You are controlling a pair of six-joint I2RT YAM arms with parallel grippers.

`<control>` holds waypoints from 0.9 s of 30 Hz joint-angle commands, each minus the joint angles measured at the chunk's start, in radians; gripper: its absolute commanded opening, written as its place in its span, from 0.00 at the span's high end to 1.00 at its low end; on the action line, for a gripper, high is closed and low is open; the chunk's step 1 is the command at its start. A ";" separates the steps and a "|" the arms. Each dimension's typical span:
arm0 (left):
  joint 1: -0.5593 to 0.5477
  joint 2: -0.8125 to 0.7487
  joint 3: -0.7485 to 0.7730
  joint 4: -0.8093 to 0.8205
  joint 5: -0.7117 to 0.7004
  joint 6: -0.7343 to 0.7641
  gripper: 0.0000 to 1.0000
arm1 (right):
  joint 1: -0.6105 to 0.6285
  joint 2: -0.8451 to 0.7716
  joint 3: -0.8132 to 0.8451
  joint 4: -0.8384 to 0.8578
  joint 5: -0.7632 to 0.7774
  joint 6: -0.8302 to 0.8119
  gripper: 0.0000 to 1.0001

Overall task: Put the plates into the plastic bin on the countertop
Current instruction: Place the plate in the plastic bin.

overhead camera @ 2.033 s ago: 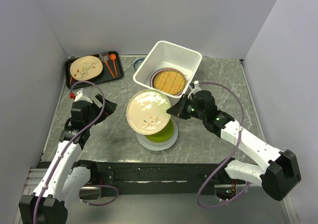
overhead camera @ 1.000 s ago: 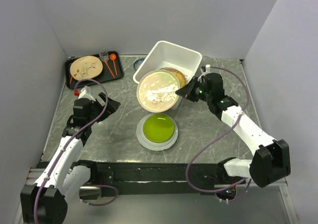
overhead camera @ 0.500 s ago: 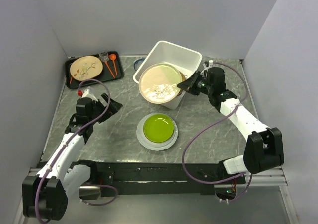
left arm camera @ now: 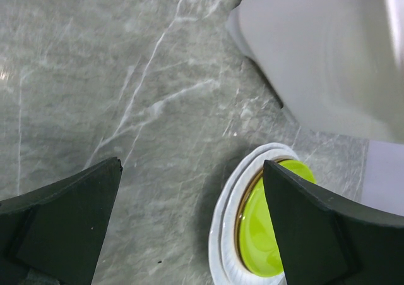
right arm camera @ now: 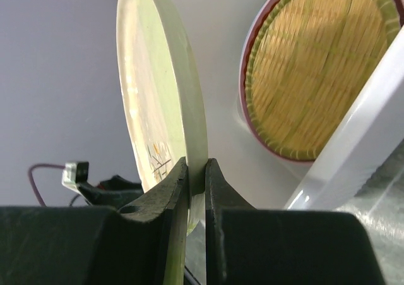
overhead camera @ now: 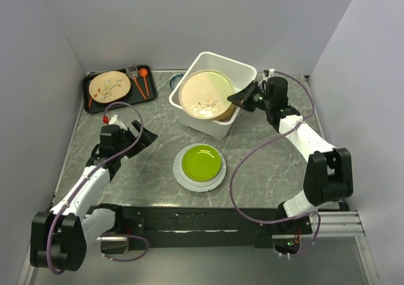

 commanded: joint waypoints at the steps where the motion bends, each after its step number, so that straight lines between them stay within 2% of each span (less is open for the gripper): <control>1: -0.005 -0.025 -0.026 0.038 0.011 0.005 0.01 | -0.019 0.035 0.155 0.180 -0.079 0.067 1.00; 8: -0.005 -0.048 -0.029 0.018 -0.006 -0.002 0.01 | -0.042 0.106 0.237 0.151 -0.062 0.056 1.00; 17: -0.007 -0.045 -0.051 0.032 0.001 -0.008 0.01 | -0.065 0.147 0.238 0.151 -0.077 0.059 1.00; 27: -0.007 -0.008 -0.046 0.039 0.015 0.005 0.01 | -0.068 0.183 0.304 0.020 0.009 -0.027 1.00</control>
